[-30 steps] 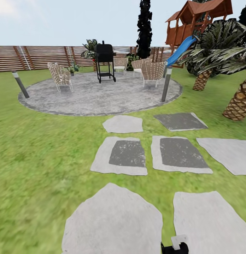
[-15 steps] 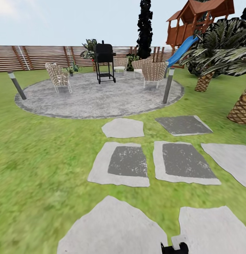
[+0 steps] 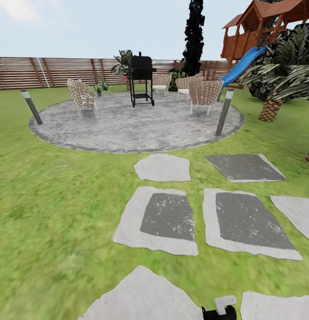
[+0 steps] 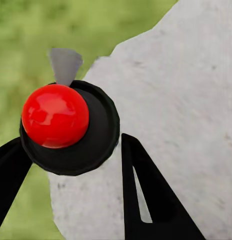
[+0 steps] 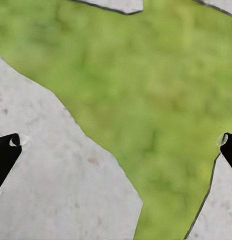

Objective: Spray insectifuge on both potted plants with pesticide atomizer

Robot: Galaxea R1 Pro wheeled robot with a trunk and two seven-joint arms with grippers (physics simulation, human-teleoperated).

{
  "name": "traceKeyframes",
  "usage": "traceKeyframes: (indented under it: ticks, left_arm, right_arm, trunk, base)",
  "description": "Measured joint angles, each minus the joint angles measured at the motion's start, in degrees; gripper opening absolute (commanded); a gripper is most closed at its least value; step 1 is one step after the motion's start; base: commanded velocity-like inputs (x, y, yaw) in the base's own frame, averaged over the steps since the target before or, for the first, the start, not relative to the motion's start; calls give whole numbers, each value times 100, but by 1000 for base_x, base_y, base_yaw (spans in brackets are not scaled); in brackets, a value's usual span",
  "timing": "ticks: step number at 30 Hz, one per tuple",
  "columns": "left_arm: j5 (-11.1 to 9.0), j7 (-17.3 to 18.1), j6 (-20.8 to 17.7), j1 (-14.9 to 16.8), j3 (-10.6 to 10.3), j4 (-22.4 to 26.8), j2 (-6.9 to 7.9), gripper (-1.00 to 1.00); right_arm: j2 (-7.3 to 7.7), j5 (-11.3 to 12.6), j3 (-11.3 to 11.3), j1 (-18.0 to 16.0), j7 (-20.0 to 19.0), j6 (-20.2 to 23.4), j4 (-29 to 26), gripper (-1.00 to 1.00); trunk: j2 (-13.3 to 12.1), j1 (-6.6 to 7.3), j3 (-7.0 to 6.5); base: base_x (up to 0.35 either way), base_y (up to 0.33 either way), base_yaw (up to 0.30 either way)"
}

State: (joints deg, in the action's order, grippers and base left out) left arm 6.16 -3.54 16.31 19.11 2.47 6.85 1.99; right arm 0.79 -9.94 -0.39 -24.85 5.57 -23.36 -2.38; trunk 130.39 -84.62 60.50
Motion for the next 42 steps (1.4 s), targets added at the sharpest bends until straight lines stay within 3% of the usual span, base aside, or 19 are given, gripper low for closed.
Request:
traceKeyframes:
  ticks: [42]
  left_arm:
    - [0, 0, 0, 0, 0, -2, 1, -100]
  right_arm:
    - [1, 0, 0, 1, 0, 9, 2, 100]
  trunk:
    - [0, 0, 0]
  base:
    - [338, 0, 7]
